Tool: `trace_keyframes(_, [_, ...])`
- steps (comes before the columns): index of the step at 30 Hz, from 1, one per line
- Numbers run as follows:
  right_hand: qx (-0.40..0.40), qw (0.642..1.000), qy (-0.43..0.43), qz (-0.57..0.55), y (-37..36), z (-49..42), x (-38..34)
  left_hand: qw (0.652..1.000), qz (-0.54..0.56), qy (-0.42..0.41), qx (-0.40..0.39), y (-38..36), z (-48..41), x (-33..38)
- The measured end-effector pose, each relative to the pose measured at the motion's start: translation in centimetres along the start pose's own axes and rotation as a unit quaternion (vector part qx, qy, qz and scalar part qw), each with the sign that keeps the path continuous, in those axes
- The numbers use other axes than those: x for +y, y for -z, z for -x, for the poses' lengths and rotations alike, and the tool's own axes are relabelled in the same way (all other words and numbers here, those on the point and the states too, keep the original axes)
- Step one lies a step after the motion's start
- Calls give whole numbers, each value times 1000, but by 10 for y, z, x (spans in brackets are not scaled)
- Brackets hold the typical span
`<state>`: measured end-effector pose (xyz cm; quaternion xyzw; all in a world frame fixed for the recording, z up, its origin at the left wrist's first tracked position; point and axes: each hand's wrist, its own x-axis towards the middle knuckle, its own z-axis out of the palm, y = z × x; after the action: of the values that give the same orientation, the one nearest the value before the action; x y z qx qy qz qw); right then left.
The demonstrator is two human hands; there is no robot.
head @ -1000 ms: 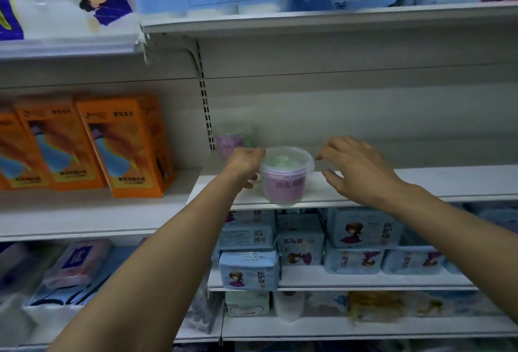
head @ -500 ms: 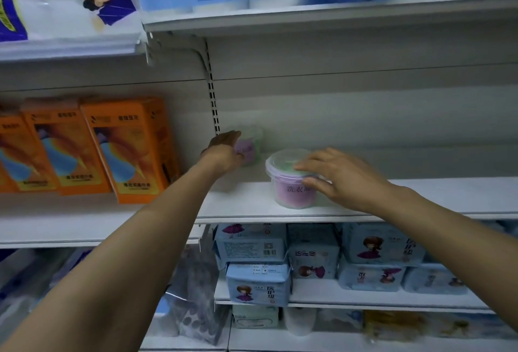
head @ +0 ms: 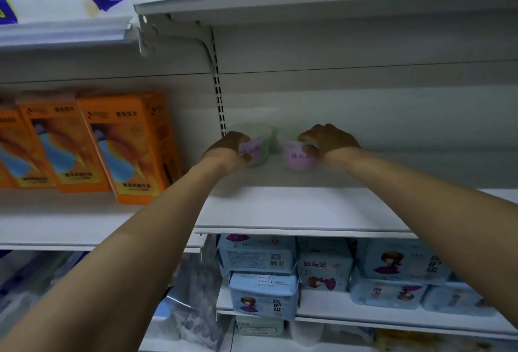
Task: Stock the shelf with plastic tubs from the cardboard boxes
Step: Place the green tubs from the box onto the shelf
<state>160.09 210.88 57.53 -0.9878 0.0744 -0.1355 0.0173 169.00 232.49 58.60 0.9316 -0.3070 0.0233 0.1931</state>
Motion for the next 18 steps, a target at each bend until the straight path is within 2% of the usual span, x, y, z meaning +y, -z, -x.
trace_keyframes(11, [-1, 999, -45, 11, 0, -7, -5, 999, -30, -14, 36, -12, -4, -16])
trace_keyframes(15, [85, 995, -41, -24, 7, 19, -21, 985, -114, -12, 126, -11, 18, -22])
trace_keyframes(18, [136, 989, -36, -38, 12, 47, -41, 973, -129, -31, 187, -6, 50, -21])
